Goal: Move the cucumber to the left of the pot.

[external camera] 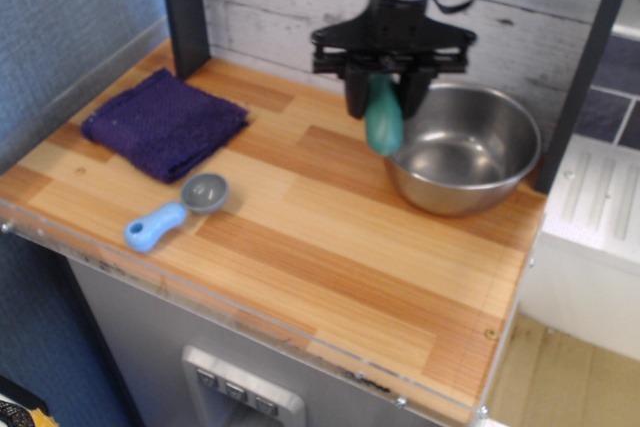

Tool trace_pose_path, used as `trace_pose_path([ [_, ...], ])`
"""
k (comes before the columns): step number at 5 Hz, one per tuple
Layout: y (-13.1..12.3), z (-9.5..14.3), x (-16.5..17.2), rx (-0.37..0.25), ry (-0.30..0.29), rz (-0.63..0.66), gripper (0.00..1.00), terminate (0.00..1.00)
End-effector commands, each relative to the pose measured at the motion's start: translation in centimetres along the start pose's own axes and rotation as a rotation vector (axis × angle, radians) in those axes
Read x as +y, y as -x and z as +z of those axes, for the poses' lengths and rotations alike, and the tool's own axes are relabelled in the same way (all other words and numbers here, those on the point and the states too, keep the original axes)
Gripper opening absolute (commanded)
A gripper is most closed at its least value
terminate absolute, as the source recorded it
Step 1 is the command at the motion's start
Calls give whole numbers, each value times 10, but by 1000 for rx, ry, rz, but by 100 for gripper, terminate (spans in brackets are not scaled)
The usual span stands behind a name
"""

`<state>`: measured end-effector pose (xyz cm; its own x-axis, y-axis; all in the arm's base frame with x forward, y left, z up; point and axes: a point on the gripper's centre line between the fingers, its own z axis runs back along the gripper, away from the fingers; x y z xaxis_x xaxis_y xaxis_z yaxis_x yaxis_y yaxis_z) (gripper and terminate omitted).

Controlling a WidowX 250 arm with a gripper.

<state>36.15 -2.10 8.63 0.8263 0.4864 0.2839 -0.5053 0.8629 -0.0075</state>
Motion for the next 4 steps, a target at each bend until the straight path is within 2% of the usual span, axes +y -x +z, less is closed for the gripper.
trace_pose_path([
  [1,-37,-8,22,-34,21,202,0,0],
  [3,-50,-29,42,-28,7,338,0,0],
  [4,-52,-42,46,-11,-11,353,0,0],
])
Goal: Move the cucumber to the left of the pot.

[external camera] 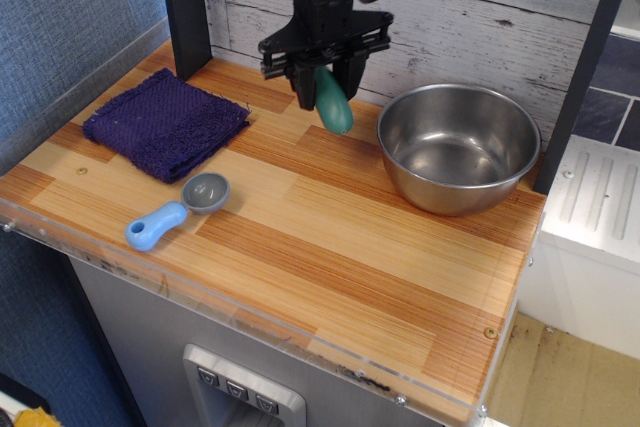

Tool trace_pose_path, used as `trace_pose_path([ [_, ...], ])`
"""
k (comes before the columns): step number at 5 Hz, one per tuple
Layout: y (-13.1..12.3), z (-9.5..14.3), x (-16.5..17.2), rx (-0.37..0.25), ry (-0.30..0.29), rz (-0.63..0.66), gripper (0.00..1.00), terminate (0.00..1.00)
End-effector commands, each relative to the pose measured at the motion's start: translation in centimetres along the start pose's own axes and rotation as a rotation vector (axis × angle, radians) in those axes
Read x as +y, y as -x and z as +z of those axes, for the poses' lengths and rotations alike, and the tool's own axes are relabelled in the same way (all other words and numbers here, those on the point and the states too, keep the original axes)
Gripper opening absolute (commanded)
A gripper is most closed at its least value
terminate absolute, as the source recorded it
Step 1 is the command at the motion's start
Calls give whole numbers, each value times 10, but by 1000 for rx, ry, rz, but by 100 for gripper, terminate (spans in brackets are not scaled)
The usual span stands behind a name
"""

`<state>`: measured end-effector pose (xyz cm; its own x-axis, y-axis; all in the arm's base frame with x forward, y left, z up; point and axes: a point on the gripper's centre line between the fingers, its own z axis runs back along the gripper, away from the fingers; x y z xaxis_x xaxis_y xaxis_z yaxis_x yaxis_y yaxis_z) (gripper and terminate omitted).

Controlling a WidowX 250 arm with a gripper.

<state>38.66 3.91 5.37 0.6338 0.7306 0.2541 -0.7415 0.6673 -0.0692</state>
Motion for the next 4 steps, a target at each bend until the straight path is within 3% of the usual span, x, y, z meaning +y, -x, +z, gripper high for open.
trace_pose_path([
  [1,-12,-19,1,0,10,-6,0,0],
  [3,-16,-37,-3,52,56,-48,0,0],
  [4,-14,-34,2,86,27,-25,100,0],
])
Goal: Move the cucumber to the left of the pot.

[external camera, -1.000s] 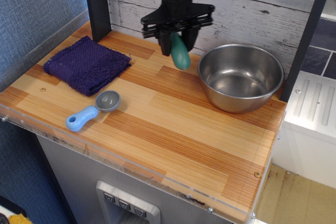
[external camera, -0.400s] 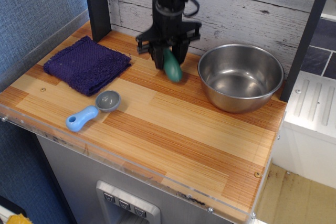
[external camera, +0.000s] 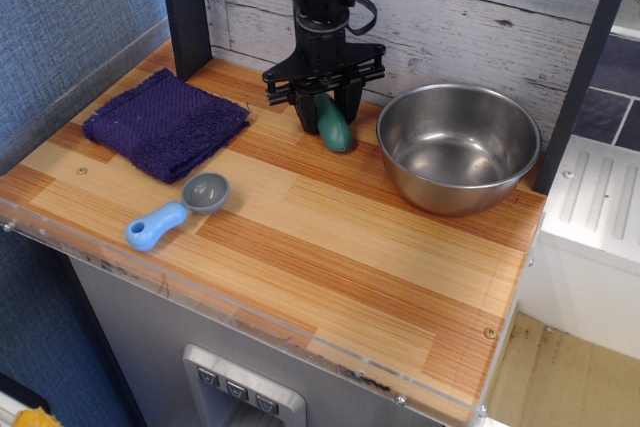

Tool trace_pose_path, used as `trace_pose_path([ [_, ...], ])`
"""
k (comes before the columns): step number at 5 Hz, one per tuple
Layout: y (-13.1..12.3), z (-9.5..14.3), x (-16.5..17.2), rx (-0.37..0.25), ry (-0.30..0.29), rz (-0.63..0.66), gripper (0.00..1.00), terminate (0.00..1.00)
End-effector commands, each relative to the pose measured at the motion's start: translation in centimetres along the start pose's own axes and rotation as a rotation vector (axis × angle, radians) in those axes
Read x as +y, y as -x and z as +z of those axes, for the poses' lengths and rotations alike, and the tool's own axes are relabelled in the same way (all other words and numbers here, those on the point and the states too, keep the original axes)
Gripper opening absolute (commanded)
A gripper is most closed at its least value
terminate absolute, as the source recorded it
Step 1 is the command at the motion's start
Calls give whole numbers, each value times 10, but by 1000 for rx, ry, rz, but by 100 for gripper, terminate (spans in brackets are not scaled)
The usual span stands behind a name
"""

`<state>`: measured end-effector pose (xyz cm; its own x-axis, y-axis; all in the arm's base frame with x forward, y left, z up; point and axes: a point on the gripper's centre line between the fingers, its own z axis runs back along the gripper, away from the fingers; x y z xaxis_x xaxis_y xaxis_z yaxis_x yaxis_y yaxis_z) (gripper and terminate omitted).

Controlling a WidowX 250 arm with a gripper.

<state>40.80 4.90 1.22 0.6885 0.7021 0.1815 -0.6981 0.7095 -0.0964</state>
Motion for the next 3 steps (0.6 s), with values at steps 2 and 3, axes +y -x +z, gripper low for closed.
trace_pose_path([
  [2,1,26,2,-15,6,-3,100,0],
  [3,2,34,-7,-35,15,-34,100,0],
])
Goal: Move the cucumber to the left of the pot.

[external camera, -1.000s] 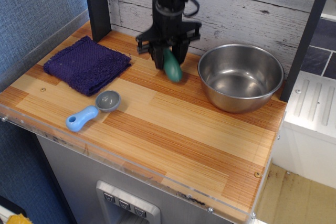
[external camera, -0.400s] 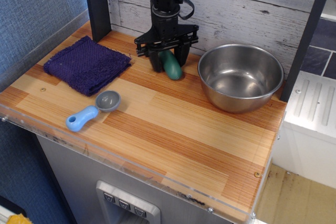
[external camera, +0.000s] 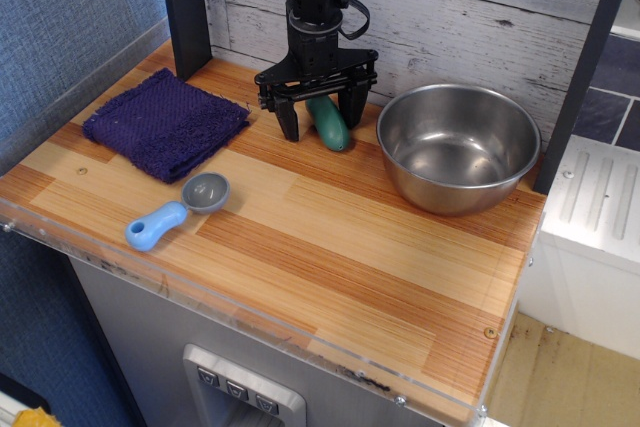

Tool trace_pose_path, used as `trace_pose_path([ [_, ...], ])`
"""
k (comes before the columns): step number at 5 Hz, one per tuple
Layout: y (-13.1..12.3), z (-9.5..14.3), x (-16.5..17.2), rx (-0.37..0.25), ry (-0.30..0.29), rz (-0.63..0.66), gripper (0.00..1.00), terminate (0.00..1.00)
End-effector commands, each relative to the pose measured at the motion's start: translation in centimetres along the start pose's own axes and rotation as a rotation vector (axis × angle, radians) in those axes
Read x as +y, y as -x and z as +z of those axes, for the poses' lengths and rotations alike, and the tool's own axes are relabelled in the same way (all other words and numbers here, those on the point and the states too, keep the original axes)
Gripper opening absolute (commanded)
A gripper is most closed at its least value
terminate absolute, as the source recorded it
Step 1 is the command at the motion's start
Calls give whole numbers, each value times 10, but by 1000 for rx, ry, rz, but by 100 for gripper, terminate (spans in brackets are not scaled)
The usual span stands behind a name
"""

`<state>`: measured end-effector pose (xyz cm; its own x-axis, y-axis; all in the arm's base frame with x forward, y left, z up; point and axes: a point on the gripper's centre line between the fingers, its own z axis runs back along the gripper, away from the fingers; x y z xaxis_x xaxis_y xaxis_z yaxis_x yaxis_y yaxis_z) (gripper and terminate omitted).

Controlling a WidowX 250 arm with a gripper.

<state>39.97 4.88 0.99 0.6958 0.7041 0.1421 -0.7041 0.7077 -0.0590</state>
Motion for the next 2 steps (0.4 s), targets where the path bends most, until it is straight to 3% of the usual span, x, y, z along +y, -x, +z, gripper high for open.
trace_pose_path([
  [1,-5,65,-16,-131,53,-68,100,0],
  [2,0,86,-24,-166,76,-96,100,0],
])
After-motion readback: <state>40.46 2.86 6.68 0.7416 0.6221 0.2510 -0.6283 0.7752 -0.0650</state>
